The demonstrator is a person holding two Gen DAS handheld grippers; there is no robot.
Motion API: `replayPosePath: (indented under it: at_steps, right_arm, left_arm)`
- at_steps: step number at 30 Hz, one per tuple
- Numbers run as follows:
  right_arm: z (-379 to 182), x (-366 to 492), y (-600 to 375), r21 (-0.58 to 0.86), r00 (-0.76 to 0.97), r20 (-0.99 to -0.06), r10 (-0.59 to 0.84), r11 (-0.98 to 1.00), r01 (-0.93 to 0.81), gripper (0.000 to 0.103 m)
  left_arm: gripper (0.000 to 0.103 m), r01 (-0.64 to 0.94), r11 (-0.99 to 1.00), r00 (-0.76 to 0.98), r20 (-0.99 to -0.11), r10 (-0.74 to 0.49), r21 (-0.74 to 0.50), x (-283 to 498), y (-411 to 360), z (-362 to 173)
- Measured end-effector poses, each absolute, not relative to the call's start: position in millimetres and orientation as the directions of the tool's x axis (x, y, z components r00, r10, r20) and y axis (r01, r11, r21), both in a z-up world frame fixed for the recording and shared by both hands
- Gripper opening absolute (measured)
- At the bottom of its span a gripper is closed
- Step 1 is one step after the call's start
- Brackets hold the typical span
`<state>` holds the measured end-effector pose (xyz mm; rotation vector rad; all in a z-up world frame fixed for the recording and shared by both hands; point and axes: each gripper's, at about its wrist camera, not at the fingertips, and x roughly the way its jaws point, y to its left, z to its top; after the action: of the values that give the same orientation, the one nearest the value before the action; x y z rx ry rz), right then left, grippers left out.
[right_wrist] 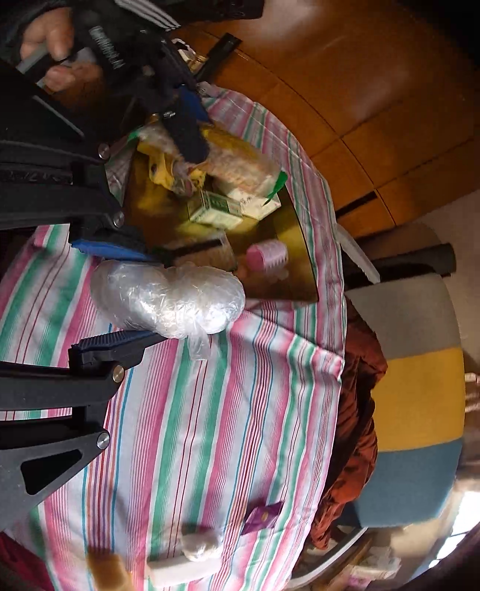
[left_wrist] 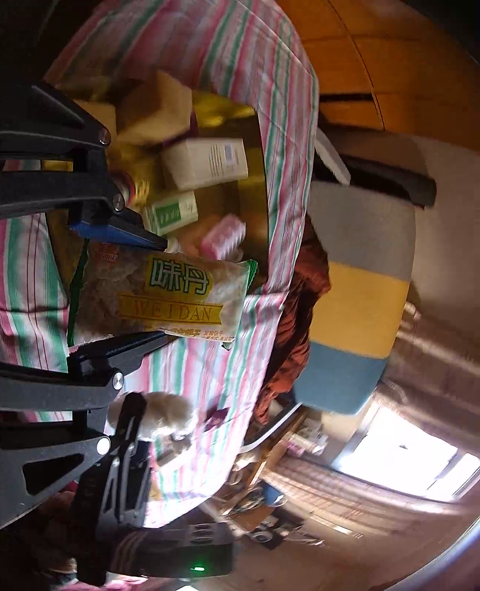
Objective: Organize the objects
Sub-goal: 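Carry the snack bag and plastic bundle into the gold tray and release them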
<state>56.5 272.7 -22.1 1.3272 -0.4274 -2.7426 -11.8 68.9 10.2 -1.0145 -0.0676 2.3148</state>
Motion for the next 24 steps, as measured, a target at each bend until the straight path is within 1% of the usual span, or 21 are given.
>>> replayPosePath:
  at_steps: [2, 6, 10, 14, 19, 22, 23, 24]
  right_arm:
    - [-21, 54, 261, 0.269, -0.624, -0.758, -0.191, -0.963, -0.031, 0.034]
    - [-22, 45, 241, 0.253, -0.611, -0.762, -0.213, -0.967, 0.022, 0.035]
    - [-25, 34, 219, 0.216, -0.592, -0.773, -0.227, -0.972, 0.091, 0.035]
    - [-31, 21, 197, 0.203, -0.572, -0.781, -0.249, -0.969, 0.144, 0.035]
    - [-42, 10, 182, 0.215, -0.547, -0.793, -0.270, -0.963, 0.164, 0.035]
    - [-49, 9, 180, 0.228, -0.531, -0.800, -0.281, -0.960, 0.164, 0.035]
    - [-51, 8, 180, 0.236, -0.525, -0.801, -0.287, -0.958, 0.164, 0.039]
    - [-54, 7, 180, 0.240, -0.523, -0.803, -0.287, -0.958, 0.158, 0.040]
  left_arm:
    - [0.043, -0.452, -0.839, -0.559, -0.637, 0.531, -0.303, -19, 40, 15]
    - [0.043, -0.359, -0.878, -0.609, -0.633, 0.478, -0.317, -33, -1, 17]
    - [0.043, -0.300, -0.895, -0.629, -0.638, 0.446, -0.330, -39, -24, 11]
    - [0.043, -0.291, -0.893, -0.637, -0.627, 0.449, -0.344, -42, -31, 12]
    - [0.043, -0.294, -0.889, -0.636, -0.622, 0.457, -0.351, -49, -31, 14]
    - [0.043, -0.291, -0.880, -0.617, -0.629, 0.473, -0.377, -52, -29, 10]
    - [0.043, -0.289, -0.877, -0.611, -0.631, 0.478, -0.384, -53, -29, 8]
    - [0.043, -0.288, -0.874, -0.605, -0.634, 0.482, -0.390, -55, -27, 7]
